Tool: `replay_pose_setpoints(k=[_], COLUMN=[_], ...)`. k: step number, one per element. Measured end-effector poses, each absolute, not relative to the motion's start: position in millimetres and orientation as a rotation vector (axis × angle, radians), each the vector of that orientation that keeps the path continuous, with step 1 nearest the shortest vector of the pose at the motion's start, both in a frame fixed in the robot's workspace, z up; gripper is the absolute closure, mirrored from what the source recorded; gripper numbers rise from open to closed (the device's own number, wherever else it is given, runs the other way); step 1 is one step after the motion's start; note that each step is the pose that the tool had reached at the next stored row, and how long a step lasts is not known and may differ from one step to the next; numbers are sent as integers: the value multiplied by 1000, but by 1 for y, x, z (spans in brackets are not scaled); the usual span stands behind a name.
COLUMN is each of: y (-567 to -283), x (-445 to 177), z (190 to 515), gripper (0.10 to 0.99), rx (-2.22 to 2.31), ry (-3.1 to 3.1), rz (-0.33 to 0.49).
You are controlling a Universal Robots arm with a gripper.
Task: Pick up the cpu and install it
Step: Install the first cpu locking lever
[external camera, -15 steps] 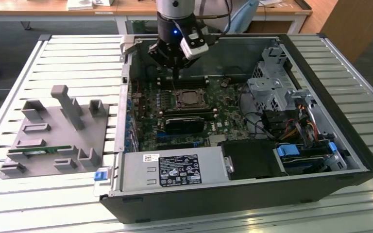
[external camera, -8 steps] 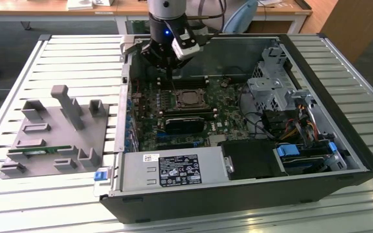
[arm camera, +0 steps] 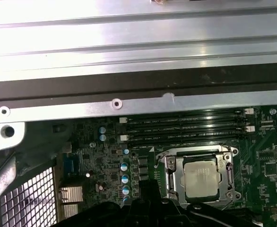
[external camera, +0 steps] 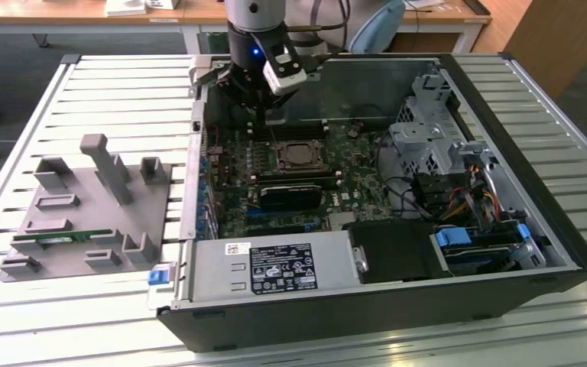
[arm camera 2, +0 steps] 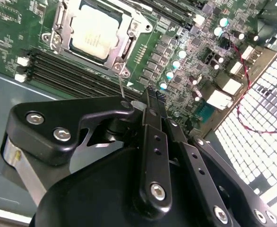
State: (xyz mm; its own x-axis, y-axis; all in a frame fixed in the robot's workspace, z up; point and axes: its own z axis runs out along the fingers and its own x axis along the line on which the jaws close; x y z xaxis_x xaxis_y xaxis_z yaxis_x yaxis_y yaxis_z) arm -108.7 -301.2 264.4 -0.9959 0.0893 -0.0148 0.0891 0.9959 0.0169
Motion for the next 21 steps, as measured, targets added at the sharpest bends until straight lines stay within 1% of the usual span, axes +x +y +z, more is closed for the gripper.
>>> replay_pose_setpoints(k=[9,21], y=[-290,-287], x=[-110,-103], z=[262,259], gripper=[980,980], rx=[138,132], ry=[3123,3124], rz=[26,26])
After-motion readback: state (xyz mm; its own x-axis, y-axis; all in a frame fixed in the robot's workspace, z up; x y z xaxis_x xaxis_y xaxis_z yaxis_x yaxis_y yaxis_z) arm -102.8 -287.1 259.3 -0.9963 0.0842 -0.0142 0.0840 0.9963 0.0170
